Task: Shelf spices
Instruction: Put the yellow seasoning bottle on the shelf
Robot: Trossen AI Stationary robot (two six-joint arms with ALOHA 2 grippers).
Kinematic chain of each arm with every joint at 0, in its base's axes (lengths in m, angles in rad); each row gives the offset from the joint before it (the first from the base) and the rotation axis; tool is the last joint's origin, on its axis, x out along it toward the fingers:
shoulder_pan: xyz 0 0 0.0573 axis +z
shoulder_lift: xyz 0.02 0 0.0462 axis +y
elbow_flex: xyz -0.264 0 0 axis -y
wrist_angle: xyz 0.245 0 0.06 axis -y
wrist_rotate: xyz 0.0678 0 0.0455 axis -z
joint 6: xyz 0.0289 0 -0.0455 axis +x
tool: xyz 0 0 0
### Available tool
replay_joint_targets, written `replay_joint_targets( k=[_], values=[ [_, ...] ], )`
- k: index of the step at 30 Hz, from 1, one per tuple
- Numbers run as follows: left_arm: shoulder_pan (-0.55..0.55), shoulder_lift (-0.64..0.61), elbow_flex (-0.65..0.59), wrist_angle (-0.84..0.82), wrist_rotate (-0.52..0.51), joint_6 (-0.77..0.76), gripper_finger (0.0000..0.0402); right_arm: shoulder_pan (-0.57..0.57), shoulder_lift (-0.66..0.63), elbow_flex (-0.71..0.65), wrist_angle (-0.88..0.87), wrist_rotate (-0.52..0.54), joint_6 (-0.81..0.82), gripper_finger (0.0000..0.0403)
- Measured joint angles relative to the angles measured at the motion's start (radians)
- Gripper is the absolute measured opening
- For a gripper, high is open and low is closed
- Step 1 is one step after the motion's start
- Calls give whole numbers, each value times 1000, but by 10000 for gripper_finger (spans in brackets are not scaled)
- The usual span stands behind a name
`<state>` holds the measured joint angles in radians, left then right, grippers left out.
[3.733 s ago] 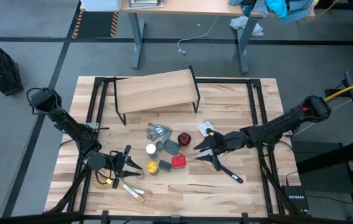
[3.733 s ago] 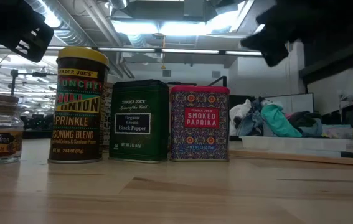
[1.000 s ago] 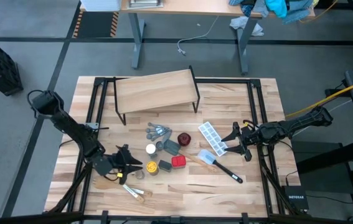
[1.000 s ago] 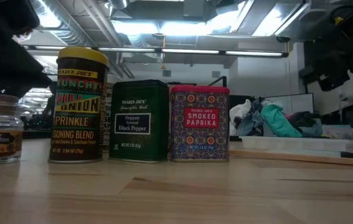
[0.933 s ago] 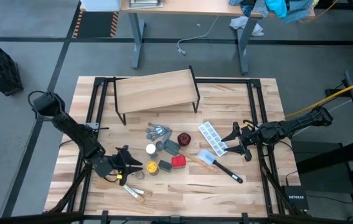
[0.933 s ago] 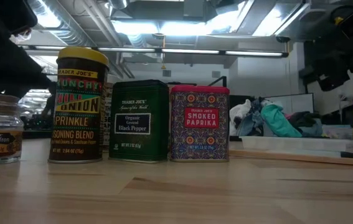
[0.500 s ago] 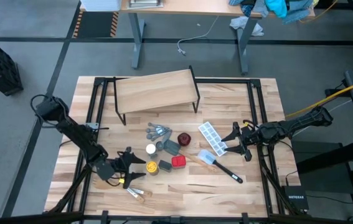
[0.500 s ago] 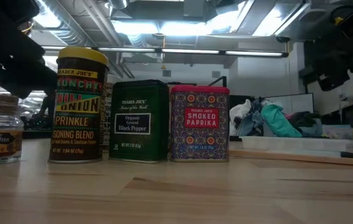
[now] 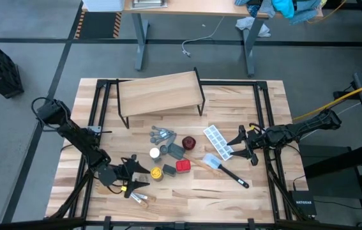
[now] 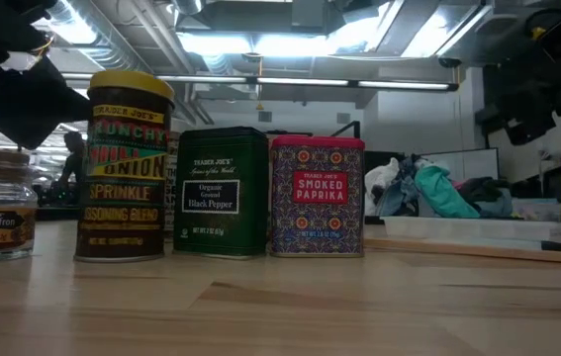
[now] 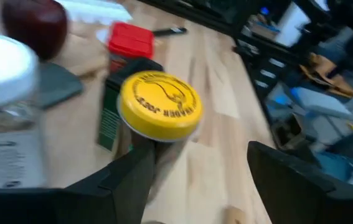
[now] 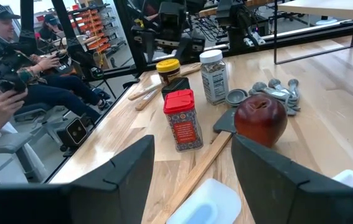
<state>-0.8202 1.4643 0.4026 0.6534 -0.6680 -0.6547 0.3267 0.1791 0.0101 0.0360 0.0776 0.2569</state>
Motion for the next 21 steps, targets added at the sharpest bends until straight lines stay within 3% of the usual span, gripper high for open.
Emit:
replay_joint_targets(
  k=[5, 14, 21],
  values=[
    [11, 0, 0, 16, 73, -3, 249, 0, 0, 0, -2, 0, 0, 221],
    [11, 0, 0, -24, -24, -25, 248, 0, 0, 0, -3, 0, 0, 221],
    [35, 83, 17, -13, -36, -76, 248, 0, 0, 0, -4, 0, 0, 221]
  ],
)
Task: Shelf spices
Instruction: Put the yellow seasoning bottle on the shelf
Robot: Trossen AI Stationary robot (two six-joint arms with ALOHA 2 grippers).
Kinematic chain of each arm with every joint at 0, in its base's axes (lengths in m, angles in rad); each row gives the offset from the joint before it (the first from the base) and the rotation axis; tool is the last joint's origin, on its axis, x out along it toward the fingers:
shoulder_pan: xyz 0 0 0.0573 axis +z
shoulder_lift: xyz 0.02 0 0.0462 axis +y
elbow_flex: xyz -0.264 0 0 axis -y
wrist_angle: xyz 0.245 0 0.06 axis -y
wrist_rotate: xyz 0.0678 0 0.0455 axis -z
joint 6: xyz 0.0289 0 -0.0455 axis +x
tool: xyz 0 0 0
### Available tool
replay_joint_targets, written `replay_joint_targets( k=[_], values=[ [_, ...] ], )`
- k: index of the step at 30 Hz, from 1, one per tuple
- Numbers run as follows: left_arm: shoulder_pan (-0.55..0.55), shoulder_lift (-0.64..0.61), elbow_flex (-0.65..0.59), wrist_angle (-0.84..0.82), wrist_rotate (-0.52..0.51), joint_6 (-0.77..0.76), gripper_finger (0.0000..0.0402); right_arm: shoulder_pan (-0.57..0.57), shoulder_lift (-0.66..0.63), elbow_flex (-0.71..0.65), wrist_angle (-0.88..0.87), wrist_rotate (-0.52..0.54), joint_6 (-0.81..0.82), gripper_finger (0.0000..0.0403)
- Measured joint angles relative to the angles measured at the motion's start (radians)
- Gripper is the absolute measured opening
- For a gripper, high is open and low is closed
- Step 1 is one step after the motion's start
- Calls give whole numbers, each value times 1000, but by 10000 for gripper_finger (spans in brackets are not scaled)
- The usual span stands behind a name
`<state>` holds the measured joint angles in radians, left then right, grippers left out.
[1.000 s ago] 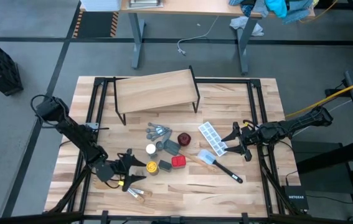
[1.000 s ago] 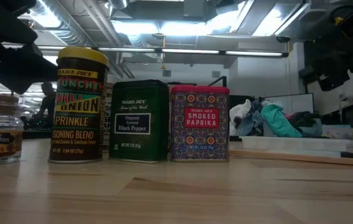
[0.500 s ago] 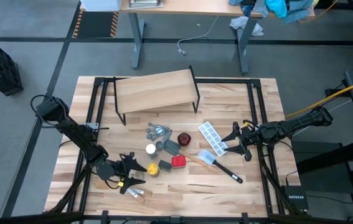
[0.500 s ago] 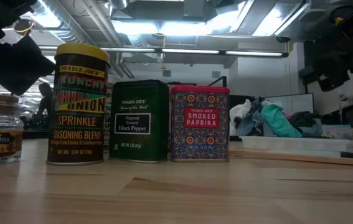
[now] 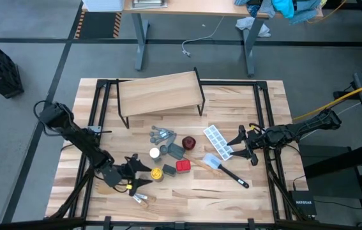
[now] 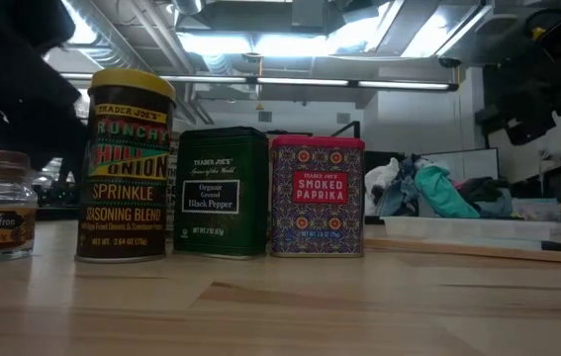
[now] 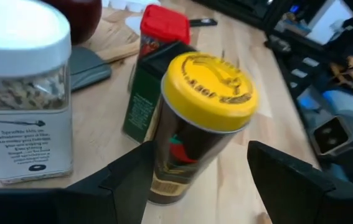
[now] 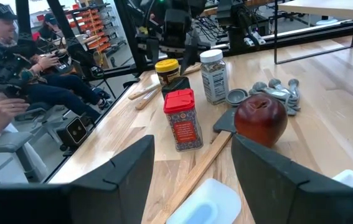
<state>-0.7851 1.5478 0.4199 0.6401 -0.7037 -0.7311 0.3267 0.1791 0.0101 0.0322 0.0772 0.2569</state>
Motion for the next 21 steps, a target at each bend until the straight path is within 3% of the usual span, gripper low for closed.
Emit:
replay_joint_targets(
  k=[10, 21],
  values=[
    [43, 163, 111, -1, 0, 6, 248, 0, 0, 0, 2, 0, 0, 221],
    [104, 179, 138, 0, 1, -1, 248, 0, 0, 0, 2, 0, 0, 221]
  ],
)
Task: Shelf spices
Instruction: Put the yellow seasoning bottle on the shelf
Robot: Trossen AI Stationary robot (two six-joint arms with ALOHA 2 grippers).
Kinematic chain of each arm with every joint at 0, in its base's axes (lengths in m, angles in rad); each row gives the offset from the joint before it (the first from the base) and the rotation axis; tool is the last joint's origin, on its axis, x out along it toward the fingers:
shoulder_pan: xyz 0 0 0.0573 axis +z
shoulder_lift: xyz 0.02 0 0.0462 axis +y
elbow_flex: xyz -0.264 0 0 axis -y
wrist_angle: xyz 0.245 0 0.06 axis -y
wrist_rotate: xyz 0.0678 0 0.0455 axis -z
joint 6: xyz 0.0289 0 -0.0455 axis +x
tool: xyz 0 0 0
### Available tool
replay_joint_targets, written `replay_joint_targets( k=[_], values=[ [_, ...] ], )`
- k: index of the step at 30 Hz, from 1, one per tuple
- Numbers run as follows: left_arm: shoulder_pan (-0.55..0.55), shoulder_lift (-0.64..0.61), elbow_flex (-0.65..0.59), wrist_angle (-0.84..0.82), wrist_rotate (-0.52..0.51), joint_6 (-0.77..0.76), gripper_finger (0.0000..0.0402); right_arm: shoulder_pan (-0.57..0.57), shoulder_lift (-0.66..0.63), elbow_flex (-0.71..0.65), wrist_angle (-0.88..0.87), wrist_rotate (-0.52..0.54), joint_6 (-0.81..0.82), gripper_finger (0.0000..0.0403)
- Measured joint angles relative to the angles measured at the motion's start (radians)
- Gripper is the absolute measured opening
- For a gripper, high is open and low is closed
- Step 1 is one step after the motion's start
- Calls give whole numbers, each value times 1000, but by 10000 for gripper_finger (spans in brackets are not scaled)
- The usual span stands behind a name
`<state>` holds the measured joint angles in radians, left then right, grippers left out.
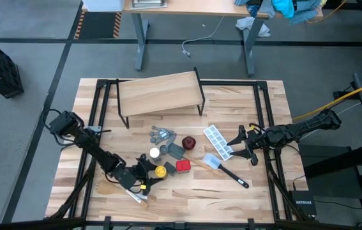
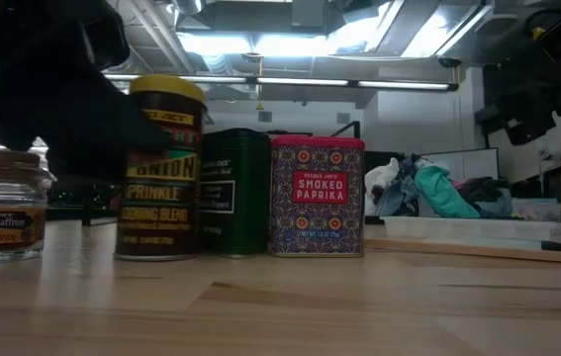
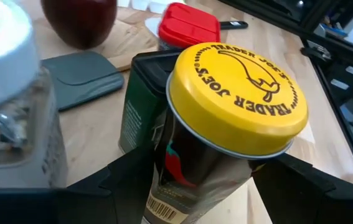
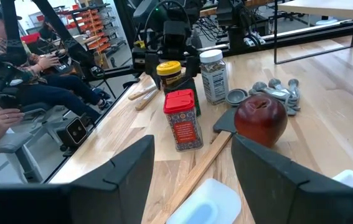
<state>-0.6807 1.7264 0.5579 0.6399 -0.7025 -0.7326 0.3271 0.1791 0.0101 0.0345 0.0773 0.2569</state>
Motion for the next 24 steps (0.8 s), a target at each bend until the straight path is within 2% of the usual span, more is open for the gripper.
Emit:
replay_joint_targets(
  k=[17, 20, 24],
  values=[
    [22, 0, 0, 0, 7, -24, 244, 0, 0, 0, 0, 0, 0, 221],
    [22, -1, 0, 1, 7, -20, 227, 0, 0, 0, 0, 0, 0, 221],
    [19, -2, 0, 4, 6, -20, 184, 0, 0, 0, 0, 0, 0, 221]
  ],
)
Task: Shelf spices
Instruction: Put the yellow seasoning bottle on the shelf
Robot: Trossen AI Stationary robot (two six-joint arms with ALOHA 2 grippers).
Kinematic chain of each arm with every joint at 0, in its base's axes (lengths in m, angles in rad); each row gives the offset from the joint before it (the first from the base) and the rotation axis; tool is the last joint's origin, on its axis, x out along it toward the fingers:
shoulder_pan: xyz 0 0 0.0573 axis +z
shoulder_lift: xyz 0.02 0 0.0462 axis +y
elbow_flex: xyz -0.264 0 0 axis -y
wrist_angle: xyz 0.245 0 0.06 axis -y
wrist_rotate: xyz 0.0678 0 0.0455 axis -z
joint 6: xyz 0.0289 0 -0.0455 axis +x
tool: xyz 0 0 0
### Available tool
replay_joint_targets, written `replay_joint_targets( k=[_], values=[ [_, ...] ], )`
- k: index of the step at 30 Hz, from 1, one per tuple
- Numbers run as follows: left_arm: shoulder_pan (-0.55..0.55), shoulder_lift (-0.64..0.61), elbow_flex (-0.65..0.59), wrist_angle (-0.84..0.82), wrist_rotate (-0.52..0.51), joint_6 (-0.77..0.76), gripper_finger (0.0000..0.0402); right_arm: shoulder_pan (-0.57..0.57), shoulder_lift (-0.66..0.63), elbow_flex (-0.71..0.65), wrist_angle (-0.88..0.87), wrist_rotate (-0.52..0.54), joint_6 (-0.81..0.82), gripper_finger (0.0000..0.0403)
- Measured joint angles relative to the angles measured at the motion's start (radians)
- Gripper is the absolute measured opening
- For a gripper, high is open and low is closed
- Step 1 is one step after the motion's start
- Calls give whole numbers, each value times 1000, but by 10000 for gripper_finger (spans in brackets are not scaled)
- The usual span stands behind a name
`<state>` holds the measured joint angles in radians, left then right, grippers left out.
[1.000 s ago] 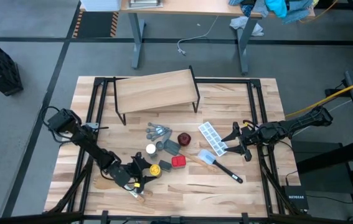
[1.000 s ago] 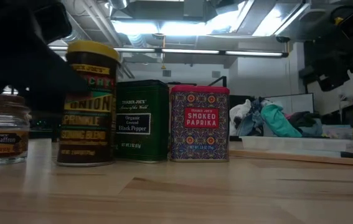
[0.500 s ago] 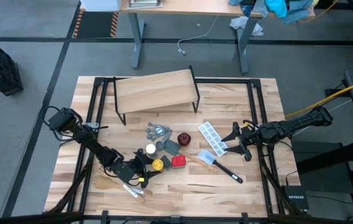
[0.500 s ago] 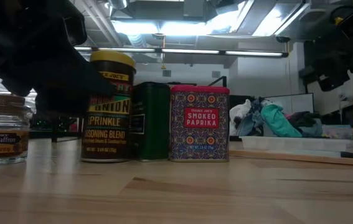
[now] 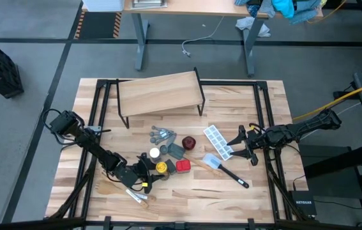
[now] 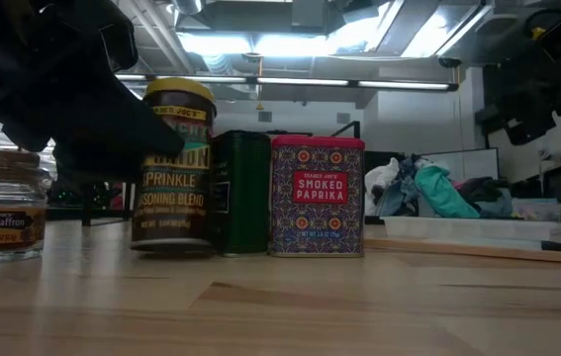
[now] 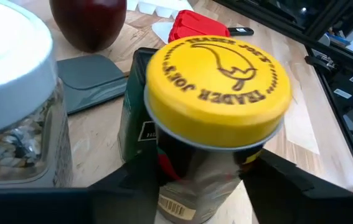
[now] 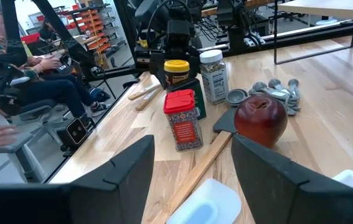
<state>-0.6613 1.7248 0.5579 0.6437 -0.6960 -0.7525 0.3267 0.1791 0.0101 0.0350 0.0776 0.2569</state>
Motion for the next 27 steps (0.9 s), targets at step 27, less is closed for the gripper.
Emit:
replay_joint_targets(
  k=[27],
  values=[
    [-58, -138, 144, 90, 4, 487, 160, 0, 0, 0, 1, 0, 0, 221]
  ],
)
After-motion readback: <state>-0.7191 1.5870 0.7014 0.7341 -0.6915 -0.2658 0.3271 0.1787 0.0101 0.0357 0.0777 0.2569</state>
